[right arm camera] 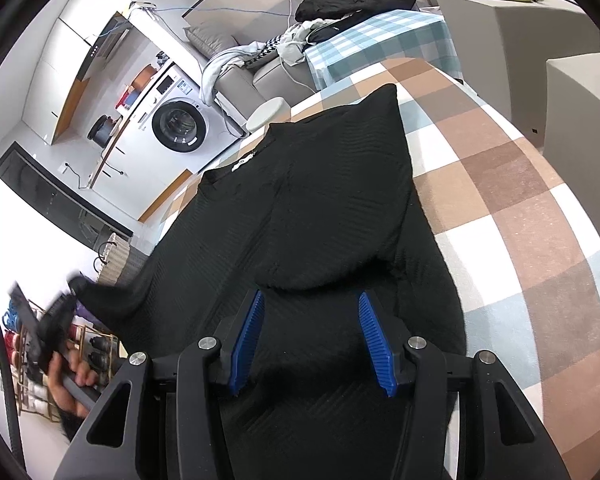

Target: Fold small clothes

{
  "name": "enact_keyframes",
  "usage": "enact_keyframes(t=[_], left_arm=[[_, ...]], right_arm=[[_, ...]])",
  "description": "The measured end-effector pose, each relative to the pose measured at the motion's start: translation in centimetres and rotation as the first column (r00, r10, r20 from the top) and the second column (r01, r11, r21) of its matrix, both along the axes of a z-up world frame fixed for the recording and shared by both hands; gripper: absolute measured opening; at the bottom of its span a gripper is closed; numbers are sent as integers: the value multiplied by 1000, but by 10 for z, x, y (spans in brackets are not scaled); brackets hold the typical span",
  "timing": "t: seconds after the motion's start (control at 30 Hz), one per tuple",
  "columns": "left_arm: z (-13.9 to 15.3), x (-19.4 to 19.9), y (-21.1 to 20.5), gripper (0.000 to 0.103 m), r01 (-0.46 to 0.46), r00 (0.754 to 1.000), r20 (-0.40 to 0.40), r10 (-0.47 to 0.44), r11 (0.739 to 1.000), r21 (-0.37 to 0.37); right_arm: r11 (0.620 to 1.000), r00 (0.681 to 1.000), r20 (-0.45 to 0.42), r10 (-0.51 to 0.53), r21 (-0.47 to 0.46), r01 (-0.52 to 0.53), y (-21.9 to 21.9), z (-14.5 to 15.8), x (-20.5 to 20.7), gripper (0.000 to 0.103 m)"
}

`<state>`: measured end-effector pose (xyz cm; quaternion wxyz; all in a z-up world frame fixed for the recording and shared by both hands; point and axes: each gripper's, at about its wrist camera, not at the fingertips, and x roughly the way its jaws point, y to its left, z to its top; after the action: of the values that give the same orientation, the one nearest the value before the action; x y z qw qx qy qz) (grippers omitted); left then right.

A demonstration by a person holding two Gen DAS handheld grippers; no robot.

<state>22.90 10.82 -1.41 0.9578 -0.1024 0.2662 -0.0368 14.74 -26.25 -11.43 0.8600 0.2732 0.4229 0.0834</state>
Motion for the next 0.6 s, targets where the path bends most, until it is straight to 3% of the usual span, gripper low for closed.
enact_keyframes(t=[0.07,0.13,0.17,0.23,0.4,0.6], left_arm=[[-11,11,-47,9,185,979,-87,-182,982,27],[-31,17,-71,40,298,941,-173,-293,955,5],[-37,18,-76,48,305,934,-197,-297,952,12],[-47,16,-73,59,269,943,-207,-262,963,8],[-61,19,-36,59,144,953,-259,-160,986,-80],[-68,-5,9,61,45,970,-236,-55,998,-48]], right_arm=[[1000,1000,-5,-6,0,6,-2,0,-1,51],[1000,1000,-10,-14,2,14,-5,-2,-1,51],[1000,1000,-15,-16,4,16,-5,-3,-2,51],[1000,1000,-17,-21,11,21,-8,-4,-3,51],[999,999,-20,-30,12,30,-13,-7,-6,51],[1000,999,-33,-18,17,19,-15,-8,-9,51]])
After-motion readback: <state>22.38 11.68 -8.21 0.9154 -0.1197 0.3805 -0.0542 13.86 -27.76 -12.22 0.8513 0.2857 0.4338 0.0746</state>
